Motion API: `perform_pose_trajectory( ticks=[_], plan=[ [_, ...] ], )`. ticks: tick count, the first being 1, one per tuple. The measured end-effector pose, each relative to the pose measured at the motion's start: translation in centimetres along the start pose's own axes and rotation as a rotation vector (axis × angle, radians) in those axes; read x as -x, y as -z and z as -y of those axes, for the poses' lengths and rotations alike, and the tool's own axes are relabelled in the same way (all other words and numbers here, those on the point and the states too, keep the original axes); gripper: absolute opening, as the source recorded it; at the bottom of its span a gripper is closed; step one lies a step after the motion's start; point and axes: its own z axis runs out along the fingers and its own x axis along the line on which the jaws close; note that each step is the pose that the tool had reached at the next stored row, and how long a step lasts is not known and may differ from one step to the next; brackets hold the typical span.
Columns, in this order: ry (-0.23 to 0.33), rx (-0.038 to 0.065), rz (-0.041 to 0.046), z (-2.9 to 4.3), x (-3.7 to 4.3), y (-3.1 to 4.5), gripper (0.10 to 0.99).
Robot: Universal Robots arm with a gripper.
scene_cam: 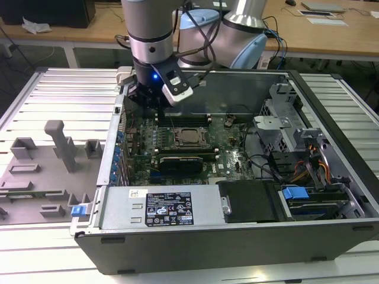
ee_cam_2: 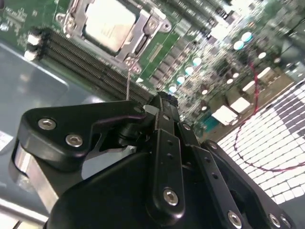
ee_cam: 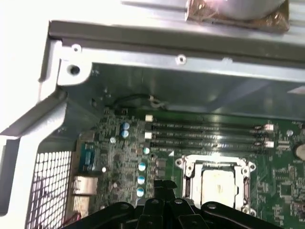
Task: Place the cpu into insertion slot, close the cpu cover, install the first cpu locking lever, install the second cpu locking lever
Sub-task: 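Install the first cpu locking lever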
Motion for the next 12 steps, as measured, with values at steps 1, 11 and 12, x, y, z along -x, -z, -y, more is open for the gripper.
perform_pose_trajectory(
  ticks=[1, 11, 12],
  plan=[
    [0.0, 0.015, 0.0046, 0.0, -0.05, 0.01, 0.106],
    [-0.003, 0.082, 0.0172, -0.07, -0.14, -0.48, 0.106],
    [-0.003, 0.083, 0.0172, -0.11, -0.09, -0.54, 0.106]
  ],
)
